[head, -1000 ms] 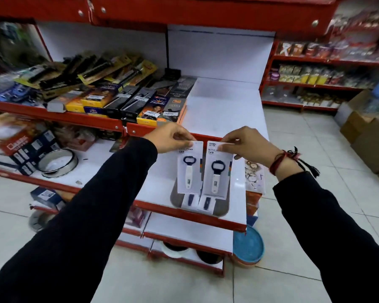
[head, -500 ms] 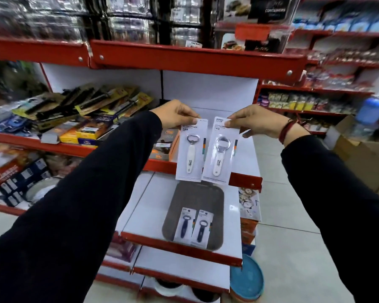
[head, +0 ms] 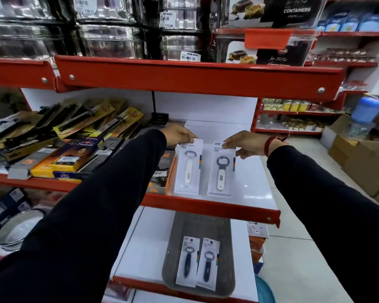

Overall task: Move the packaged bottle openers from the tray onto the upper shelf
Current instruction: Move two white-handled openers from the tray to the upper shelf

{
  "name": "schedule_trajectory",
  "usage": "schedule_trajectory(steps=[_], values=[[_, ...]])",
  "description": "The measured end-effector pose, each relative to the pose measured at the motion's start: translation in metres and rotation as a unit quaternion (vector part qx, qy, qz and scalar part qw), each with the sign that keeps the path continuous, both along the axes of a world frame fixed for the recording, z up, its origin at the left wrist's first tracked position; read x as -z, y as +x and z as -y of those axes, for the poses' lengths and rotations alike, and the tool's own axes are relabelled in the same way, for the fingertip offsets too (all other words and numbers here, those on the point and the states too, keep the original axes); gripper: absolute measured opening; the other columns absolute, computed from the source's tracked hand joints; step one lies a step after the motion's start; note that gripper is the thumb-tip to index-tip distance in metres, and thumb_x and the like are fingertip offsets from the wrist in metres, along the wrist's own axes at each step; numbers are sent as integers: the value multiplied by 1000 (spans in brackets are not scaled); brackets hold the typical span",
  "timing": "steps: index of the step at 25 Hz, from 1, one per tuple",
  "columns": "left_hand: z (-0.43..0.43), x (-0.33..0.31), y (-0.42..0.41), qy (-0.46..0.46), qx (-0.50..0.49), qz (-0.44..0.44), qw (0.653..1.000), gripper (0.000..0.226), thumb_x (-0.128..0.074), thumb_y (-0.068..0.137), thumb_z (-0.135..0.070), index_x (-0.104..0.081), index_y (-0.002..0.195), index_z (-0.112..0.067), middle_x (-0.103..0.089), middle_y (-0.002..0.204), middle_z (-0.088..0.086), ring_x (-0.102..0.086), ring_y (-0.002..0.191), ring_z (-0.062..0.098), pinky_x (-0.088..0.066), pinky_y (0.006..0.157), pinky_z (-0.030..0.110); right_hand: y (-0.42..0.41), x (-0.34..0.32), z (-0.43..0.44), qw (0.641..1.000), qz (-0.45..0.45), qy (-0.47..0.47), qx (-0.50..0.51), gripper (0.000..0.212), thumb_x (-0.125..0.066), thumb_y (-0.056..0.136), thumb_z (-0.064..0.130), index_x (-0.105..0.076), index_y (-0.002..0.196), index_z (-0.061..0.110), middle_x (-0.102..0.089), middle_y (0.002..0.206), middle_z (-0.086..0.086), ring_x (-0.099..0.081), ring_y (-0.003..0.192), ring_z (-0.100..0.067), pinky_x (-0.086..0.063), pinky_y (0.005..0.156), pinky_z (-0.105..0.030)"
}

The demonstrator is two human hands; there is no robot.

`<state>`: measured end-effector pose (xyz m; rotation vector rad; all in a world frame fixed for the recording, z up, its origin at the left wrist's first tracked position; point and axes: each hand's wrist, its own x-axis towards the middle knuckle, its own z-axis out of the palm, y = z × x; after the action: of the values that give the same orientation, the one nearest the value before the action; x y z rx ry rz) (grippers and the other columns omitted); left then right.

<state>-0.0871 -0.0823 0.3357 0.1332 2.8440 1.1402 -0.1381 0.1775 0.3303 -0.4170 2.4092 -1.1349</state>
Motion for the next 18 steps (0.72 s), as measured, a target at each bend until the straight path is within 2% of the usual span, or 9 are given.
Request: schedule_trajectory(steps=[2,4,6,8,9,11,13,16,18], values=[[4,13,-12,6,-3,20,1000,30,-63,94,-10,-69,124,-3,-69,126,13,-62,104,11,-48,100,24,-15,14,6,1000,15,9,2,18,-68,89,31,-71,103,21,-67,84,2,-59,51,-7,-43,58,-24],[7,24,-22,-10,3,39,999,30,-64,94,-10,-69,122,-3,-68,128,13,-62,111,15,-44,107,29,-24,28,14,1000,25,14,-1,21,-69,88,30,-71,106,19,-65,81,3,-59,50,-7,-42,56,-23],[10,34,-26,-43,22,50,998,30,-66,93,-11,-71,122,-4,-70,126,10,-61,112,12,-43,105,25,-27,40,22,999,17,26,-10,23,-70,87,31,-72,106,19,-63,80,4,-59,56,-8,-36,54,-23],[10,40,-26,-92,38,49,994,29,-68,92,-15,-73,119,-8,-73,122,7,-63,107,11,-44,98,23,-27,50,28,1000,-12,20,-10,26,-71,86,29,-74,108,15,-66,85,2,-60,70,-12,-32,53,-23],[9,42,-25,-127,44,44,990,28,-68,91,-18,-74,117,-12,-74,119,4,-64,105,10,-44,94,24,-27,53,30,999,-31,8,-11,27,-73,86,25,-74,109,12,-68,91,-1,-60,79,-14,-34,53,-21],[5,45,-22,-234,41,18,971,24,-67,90,-29,-77,112,-23,-73,118,-5,-58,107,10,-34,91,27,-25,60,32,998,-64,-7,-24,28,-75,84,16,-75,109,5,-72,104,-8,-59,92,-14,-44,58,-9],[1,50,-22,-323,31,-28,945,23,-66,88,-40,-77,106,-30,-66,126,-9,-50,123,17,-24,100,38,-22,66,35,996,-87,-2,-35,28,-77,81,12,-76,107,3,-74,111,-12,-61,97,-13,-47,69,-4],[-4,56,-22,-369,44,-32,928,24,-62,89,-43,-77,106,-34,-55,139,-6,-39,137,24,-7,115,53,-16,74,40,994,-103,29,-32,25,-79,80,21,-79,103,13,-76,115,-7,-61,101,-11,-43,90,-22],[-7,58,-18,-396,53,-21,917,30,-54,94,-44,-72,116,-35,-51,145,-4,-35,143,23,8,117,60,-10,78,42,983,-155,100,-7,25,-75,81,38,-78,103,27,-73,117,7,-58,108,-12,-33,99,-35]])
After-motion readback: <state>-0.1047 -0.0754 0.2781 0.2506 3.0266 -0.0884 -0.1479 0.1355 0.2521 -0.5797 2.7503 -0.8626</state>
